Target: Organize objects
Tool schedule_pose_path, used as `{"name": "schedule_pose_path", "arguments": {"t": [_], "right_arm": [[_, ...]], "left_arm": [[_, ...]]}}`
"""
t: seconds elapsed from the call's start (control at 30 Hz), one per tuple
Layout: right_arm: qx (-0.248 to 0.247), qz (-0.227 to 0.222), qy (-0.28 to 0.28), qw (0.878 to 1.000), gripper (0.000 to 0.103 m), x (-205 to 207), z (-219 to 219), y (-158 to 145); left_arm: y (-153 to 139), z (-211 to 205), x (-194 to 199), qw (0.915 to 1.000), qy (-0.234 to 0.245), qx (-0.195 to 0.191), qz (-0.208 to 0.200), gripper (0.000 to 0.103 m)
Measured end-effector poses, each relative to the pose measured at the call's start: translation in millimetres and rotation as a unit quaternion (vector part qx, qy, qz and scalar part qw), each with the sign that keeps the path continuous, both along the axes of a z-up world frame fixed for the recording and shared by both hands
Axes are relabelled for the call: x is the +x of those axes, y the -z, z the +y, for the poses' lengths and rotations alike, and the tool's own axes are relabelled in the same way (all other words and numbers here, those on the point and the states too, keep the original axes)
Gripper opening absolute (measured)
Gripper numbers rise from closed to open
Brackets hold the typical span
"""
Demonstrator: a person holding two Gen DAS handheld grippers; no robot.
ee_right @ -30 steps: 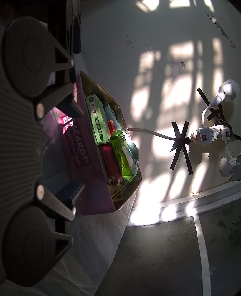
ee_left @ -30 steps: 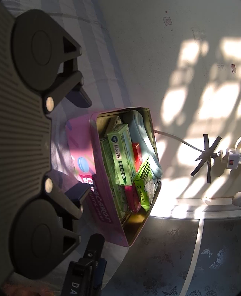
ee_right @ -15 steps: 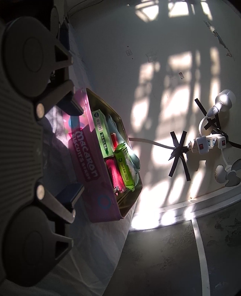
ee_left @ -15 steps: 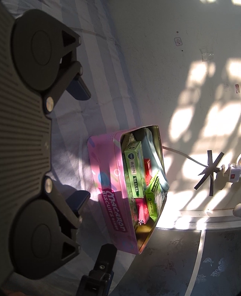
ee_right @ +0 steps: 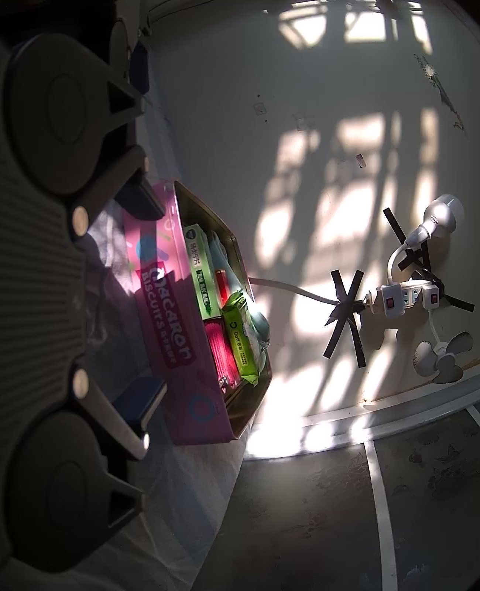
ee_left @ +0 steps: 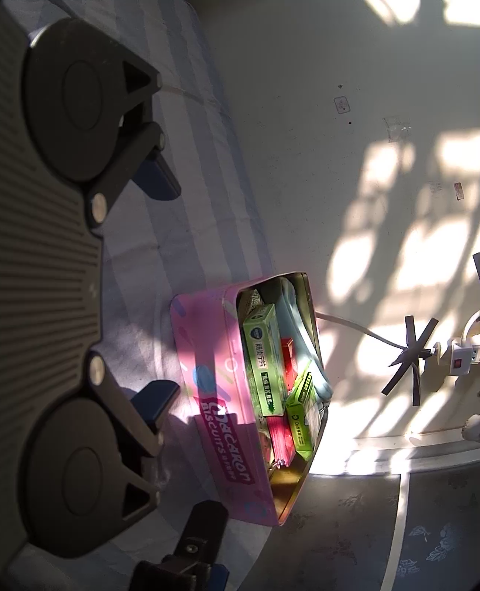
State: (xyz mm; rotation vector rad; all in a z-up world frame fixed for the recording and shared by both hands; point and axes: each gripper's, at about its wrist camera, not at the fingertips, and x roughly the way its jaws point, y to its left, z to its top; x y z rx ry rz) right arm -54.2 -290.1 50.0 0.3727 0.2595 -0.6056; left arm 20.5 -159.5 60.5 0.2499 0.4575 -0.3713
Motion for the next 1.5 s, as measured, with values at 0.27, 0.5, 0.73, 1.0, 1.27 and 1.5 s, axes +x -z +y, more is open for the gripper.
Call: {"name": "schedule_pose_path", "arguments": {"t": [0.27, 0.5, 0.73, 1.0, 1.27, 1.5], "right_arm": [[0.023, -0.006, 0.009, 1.000, 0.098, -3.4, -6.6, 4.0], [0.033, -0.009, 0.009, 0.999, 0.100, -5.9, -7.7, 6.1], [0.032, -0.009, 0.010, 0.999, 0.102, -6.2, -6.9, 6.3], [0.029, -0.009, 0.012, 0.999, 0.102, -6.9, -6.4, 7.0], [0.026, -0.008, 0.010, 1.000, 0.102, -7.1, -7.2, 7.3], [0.026, -0.009, 0.014, 1.000, 0.102, -9.0, -8.3, 7.1]], "left_arm": [[1.7, 0.0, 0.2, 1.0000, -0.006, 0.002, 0.005, 0.103], [5.4, -3.1, -1.1, 0.9999, -0.005, 0.014, 0.008, 0.103], [5.7, -4.5, -1.8, 0.9997, -0.012, 0.021, 0.004, 0.103], [1.2, -0.8, -3.9, 0.9995, -0.026, 0.015, -0.012, 0.103], [-3.6, 5.2, -6.4, 0.9990, -0.034, 0.001, -0.029, 0.103], [-13.9, 10.9, -14.9, 0.9974, -0.038, -0.023, -0.056, 0.103]]}}
